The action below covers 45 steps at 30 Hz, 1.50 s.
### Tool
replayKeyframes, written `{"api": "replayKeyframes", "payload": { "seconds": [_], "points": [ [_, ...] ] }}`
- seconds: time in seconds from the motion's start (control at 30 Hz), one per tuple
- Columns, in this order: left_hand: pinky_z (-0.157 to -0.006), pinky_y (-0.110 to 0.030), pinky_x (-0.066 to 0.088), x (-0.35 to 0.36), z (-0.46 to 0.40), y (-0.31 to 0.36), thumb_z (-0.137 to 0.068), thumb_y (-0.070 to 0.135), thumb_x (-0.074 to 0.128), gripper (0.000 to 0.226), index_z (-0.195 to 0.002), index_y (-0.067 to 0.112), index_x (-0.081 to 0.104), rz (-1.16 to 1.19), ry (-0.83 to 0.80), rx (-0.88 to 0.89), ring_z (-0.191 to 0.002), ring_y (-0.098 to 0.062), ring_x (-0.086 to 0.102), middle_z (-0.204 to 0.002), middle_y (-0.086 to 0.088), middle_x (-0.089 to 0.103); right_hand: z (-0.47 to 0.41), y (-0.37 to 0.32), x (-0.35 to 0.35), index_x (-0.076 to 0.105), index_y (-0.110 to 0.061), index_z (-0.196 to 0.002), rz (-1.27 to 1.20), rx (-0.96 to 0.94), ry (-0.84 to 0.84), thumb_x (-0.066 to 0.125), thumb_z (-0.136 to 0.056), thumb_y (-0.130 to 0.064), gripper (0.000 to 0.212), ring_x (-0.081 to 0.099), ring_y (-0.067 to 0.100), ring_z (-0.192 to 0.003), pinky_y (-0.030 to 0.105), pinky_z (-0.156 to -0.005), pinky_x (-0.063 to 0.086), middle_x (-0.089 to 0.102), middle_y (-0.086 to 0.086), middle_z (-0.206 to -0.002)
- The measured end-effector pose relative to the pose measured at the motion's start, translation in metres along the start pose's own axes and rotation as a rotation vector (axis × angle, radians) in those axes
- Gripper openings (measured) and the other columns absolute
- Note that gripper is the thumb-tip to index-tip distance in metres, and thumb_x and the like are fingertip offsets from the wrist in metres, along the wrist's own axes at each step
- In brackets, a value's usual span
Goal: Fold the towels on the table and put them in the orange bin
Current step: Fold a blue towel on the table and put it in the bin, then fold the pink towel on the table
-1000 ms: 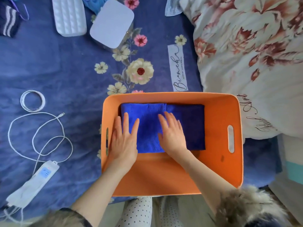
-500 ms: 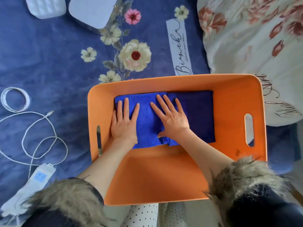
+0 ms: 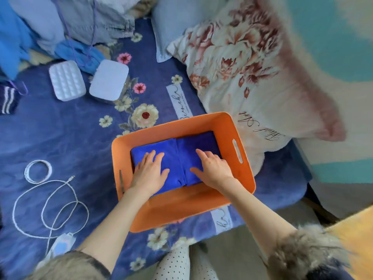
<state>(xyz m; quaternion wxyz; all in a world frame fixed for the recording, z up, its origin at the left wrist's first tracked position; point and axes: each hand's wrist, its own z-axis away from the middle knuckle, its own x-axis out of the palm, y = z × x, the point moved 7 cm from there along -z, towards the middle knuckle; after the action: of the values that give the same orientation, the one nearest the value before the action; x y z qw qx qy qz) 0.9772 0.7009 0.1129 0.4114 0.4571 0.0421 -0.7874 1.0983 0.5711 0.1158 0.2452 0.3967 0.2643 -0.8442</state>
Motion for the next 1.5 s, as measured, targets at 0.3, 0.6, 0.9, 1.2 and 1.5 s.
{"api": "replayKeyframes", "payload": {
  "seconds": [0.3,0.6,0.9,1.2,1.5],
  "points": [
    [-0.107,-0.027,0.026,-0.059,0.107,0.188,-0.096,0.029,0.046,0.041,-0.136,0.018,0.045,-0.033,0.258,0.581,-0.130,-0.013,0.039,-0.139,0.004,0.047,0.189,0.109,-0.098,0.028,-0.023,-0.144,-0.189,0.254,0.395,0.042,-0.093,-0.050,0.059,0.046,0.025,-0.122,0.038,-0.091,0.044,0.045,0.003,-0.138],
    [-0.103,-0.034,0.035,-0.037,0.236,0.401,-0.094,0.026,0.050,0.040,-0.132,0.016,0.049,-0.084,0.233,1.088,-0.124,-0.021,0.047,-0.133,0.000,0.052,0.445,0.216,-0.110,0.031,-0.021,-0.144,-0.360,0.629,0.753,0.043,-0.095,-0.043,0.054,0.042,0.021,-0.129,0.034,-0.104,0.037,0.045,0.003,-0.141],
    [-0.095,-0.034,0.042,0.060,0.390,0.527,-0.095,0.033,0.046,0.040,-0.134,0.022,0.046,-0.154,0.001,1.605,-0.119,-0.019,0.050,-0.132,0.001,0.051,0.659,0.240,-0.041,0.030,-0.026,-0.144,-0.486,1.152,0.965,0.041,-0.096,-0.043,0.052,0.043,0.018,-0.128,0.032,-0.102,0.038,0.042,-0.002,-0.143],
    [-0.095,-0.031,0.042,0.158,0.528,0.531,-0.097,0.036,0.042,0.041,-0.135,0.021,0.044,-0.294,-0.313,2.044,-0.122,-0.018,0.048,-0.134,0.000,0.051,0.781,0.142,0.082,0.031,-0.028,-0.143,-0.694,1.695,1.120,0.044,-0.095,-0.042,0.052,0.041,0.017,-0.130,0.033,-0.102,0.035,0.042,-0.004,-0.142],
    [-0.094,-0.028,0.041,0.252,0.695,0.379,-0.097,0.030,0.045,0.038,-0.132,0.018,0.048,-0.472,-0.821,2.411,-0.120,-0.019,0.049,-0.131,0.000,0.053,0.844,-0.081,0.212,0.028,-0.024,-0.144,-0.854,2.249,1.153,0.041,-0.097,-0.040,0.051,0.039,0.017,-0.131,0.031,-0.103,0.033,0.040,-0.003,-0.143]
  ]
}}
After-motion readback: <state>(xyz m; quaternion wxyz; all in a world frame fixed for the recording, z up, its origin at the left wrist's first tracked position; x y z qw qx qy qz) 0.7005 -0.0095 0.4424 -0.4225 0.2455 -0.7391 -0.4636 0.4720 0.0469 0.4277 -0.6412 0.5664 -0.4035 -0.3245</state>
